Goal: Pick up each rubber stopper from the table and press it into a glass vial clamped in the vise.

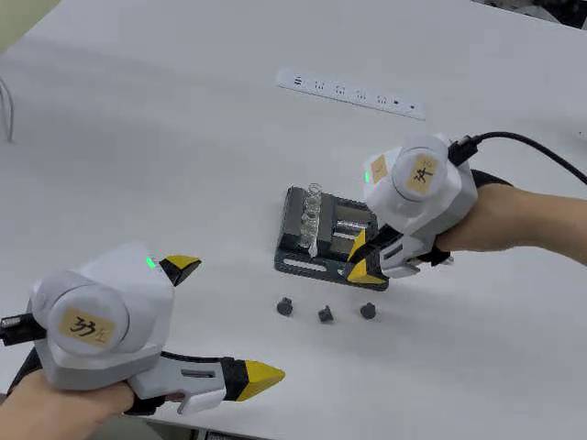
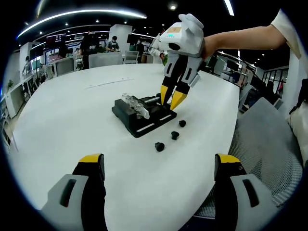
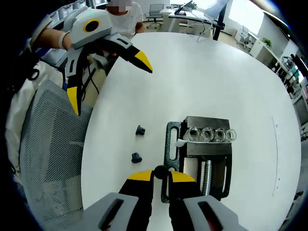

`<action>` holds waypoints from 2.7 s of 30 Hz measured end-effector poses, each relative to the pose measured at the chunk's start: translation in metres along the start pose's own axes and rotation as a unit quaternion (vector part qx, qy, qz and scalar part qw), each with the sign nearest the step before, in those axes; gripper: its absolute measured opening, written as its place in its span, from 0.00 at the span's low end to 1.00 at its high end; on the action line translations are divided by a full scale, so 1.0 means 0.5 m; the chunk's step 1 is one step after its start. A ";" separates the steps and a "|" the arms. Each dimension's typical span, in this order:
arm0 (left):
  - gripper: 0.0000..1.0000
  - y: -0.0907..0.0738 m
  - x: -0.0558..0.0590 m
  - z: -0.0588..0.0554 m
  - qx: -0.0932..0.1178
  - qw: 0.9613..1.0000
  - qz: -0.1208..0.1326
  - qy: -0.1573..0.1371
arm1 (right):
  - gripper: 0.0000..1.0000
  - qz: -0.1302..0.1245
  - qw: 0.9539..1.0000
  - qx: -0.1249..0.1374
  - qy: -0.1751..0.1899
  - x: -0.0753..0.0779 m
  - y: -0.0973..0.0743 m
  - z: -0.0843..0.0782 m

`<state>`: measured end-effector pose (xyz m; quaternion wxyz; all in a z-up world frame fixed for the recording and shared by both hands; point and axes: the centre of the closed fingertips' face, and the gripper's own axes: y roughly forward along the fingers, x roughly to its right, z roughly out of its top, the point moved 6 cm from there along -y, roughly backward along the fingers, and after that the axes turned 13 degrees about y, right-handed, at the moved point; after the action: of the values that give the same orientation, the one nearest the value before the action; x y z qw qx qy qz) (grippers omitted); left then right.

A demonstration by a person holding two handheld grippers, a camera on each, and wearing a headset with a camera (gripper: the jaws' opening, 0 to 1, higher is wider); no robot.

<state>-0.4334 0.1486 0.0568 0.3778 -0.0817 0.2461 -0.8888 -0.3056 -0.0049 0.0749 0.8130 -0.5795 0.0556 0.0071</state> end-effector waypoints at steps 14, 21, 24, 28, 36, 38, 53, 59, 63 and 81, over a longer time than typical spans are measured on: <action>0.94 0.007 -0.002 -0.002 0.001 1.000 -0.005 -0.004 | 0.07 -0.020 1.000 0.016 -0.010 0.072 -0.036 0.072; 0.94 0.008 -0.006 -0.008 -0.002 1.000 -0.005 -0.009 | 0.07 -0.031 0.999 0.021 -0.026 0.106 -0.055 0.094; 0.94 0.009 -0.007 -0.009 -0.003 1.000 -0.005 -0.010 | 0.07 -0.034 0.999 0.025 -0.029 0.121 -0.056 0.103; 0.94 0.014 -0.009 -0.013 -0.004 1.000 -0.006 -0.014 | 0.07 -0.043 0.998 0.038 -0.029 0.131 -0.058 0.116; 0.94 0.021 -0.012 -0.014 -0.005 1.000 -0.007 -0.019 | 0.07 -0.039 0.998 0.033 -0.036 0.156 -0.049 0.125; 0.94 0.022 -0.013 -0.013 -0.005 1.000 -0.007 -0.021 | 0.07 -0.035 0.998 0.028 -0.037 0.153 -0.049 0.126; 0.94 0.028 -0.035 -0.019 -0.006 1.000 -0.003 -0.030 | 0.07 0.001 1.000 0.005 -0.028 0.164 -0.026 0.143; 0.94 0.027 -0.037 -0.024 -0.008 0.999 -0.002 -0.035 | 0.07 0.000 0.999 -0.002 -0.035 0.168 -0.013 0.144; 0.93 0.028 -0.038 -0.027 -0.010 0.999 -0.002 -0.040 | 0.07 0.006 1.000 -0.004 -0.030 0.165 -0.012 0.143; 0.93 0.034 -0.036 -0.029 -0.010 0.999 -0.003 -0.046 | 0.07 0.001 0.999 -0.031 -0.042 0.179 0.001 0.146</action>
<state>-0.4149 0.1567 0.0363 0.3854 -0.1272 0.2367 -0.8828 -0.2108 0.0593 0.0892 0.7963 -0.6035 0.0221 0.0341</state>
